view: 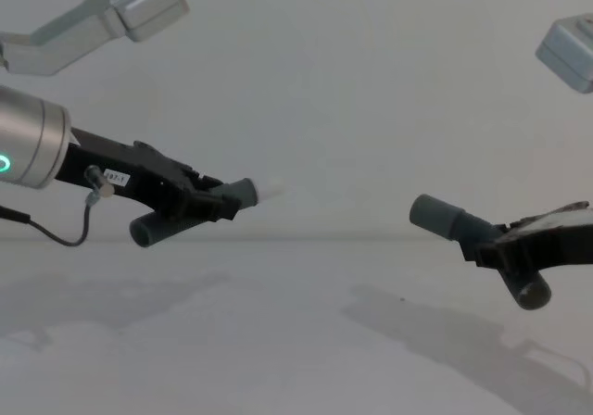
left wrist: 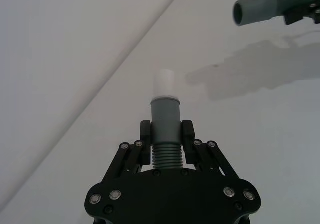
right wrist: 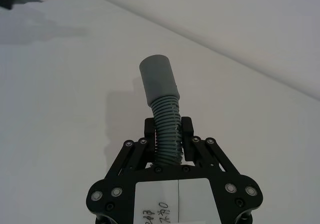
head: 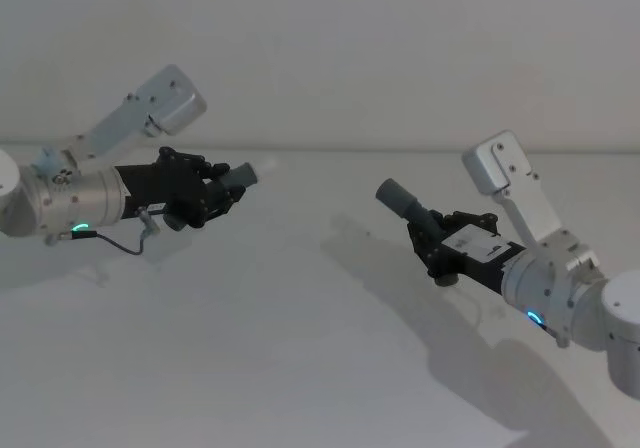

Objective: Use both hands to pick up one end of the pipe from the table, align the ends, and insert them.

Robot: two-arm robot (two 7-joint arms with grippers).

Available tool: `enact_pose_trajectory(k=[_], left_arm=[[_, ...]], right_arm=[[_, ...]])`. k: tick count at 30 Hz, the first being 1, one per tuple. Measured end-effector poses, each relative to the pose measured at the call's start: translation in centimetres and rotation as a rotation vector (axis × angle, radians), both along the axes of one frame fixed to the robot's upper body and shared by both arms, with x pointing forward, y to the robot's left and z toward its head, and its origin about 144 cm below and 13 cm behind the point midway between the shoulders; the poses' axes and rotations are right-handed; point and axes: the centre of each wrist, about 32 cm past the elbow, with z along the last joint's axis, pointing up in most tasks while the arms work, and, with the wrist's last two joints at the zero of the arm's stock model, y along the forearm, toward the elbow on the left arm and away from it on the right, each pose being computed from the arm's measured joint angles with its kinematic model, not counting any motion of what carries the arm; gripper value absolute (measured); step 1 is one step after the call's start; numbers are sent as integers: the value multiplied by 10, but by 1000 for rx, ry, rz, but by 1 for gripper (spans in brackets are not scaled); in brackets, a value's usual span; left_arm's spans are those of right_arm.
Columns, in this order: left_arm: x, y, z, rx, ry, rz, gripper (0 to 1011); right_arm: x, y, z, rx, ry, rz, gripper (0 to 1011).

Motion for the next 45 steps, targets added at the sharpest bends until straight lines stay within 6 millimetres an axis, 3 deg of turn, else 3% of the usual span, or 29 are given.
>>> enact_pose_trajectory(k=[19, 30, 45], left_arm=[[16, 26, 17, 103, -111, -282, 353], [20, 29, 21, 145, -158, -398, 353], [20, 27, 24, 176, -208, -521, 353]], right_arm=[[-2, -29, 5, -32, -54, 298, 291], [-3, -37, 12, -35, -73, 445, 291], [-4, -39, 18, -40, -79, 518, 291]])
